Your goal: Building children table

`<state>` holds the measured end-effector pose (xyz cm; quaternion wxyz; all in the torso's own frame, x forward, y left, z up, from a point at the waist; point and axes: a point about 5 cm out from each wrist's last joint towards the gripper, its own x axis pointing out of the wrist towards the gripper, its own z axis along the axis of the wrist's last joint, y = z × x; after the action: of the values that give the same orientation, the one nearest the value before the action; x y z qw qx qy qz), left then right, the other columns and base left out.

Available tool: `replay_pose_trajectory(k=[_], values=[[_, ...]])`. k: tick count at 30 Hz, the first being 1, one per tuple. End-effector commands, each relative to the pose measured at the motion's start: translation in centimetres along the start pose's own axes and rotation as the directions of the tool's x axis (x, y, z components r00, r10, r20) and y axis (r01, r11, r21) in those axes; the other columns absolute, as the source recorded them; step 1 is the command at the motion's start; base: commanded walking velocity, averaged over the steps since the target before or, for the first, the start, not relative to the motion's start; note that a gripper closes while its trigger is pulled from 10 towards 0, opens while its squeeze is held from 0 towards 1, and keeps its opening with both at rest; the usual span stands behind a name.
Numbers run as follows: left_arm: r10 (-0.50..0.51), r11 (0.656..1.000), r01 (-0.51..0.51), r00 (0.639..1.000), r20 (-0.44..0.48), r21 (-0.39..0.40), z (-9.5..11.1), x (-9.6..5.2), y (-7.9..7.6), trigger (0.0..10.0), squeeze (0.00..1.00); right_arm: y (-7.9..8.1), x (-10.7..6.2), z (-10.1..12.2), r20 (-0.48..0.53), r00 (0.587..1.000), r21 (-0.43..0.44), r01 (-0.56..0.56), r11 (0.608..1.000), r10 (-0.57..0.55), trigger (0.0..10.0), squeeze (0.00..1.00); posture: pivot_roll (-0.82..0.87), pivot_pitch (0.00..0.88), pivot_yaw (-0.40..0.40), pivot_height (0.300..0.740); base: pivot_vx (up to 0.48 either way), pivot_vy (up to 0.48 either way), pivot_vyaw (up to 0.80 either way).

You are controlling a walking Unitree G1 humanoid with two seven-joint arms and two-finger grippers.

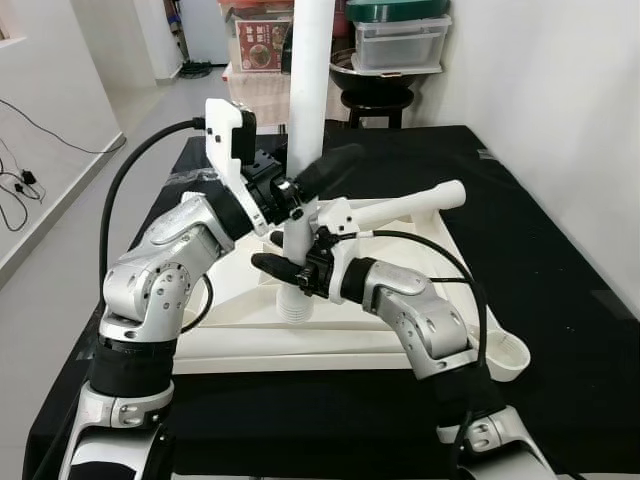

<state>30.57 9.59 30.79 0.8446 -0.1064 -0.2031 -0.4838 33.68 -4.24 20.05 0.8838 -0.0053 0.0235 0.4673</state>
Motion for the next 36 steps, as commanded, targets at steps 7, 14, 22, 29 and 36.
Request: replay_pose_trajectory(k=[7, 14, 22, 29, 36], values=[[0.084, 0.994, -0.088, 0.994, 0.067, 0.059, 1.5, -2.3, 0.5, 10.0, 1.0, -4.2, -2.2, 0.3, 0.037, 0.967, 0.115, 0.245, 0.963, -0.251, 0.0, 0.0, -0.05, 0.0, 0.042, 0.74, 0.0, 0.0, 0.0], [0.391, 0.908, -0.4, 0.916, 0.087, 0.123, 1.3, -5.7, 3.1, 10.0, 1.0, -5.9, -4.1, 0.5, 0.08, 0.937, 0.175, 0.324, 0.93, -0.341, 1.3, 0.0, -0.05, 0.0, 0.036, 0.74, 0.0, 0.0, 0.0], [0.63, 0.771, -0.606, 0.77, -0.099, 0.196, -5.5, -9.8, 2.5, 10.0, 0.0, -5.7, -5.5, 0.7, 0.136, 0.929, 0.144, 0.326, 0.934, -0.345, 10.0, 0.0, -0.05, 0.0, 0.023, 0.74, 0.0, 0.0, 0.0], [0.62, 0.784, -0.597, 0.761, -0.191, 0.168, -8.4, -10.7, 0.8, 10.0, 0.0, -3.9, -5.9, 1.2, 0.191, 0.942, -0.083, 0.296, 0.951, -0.277, 10.0, 0.0, -0.06, 0.0, 0.014, 0.74, 0.0, 0.0, 0.0], [0.453, 0.888, -0.456, 0.851, -0.268, 0.052, -10.1, -9.8, -2.4, 10.0, 0.0, -1.4, -6.6, 0.8, 0.224, 0.974, 0.028, -0.03, 0.999, 0.023, 10.0, 0.0, -0.06, 0.0, 0.042, 0.74, 0.0, -0.462, 0.0]])
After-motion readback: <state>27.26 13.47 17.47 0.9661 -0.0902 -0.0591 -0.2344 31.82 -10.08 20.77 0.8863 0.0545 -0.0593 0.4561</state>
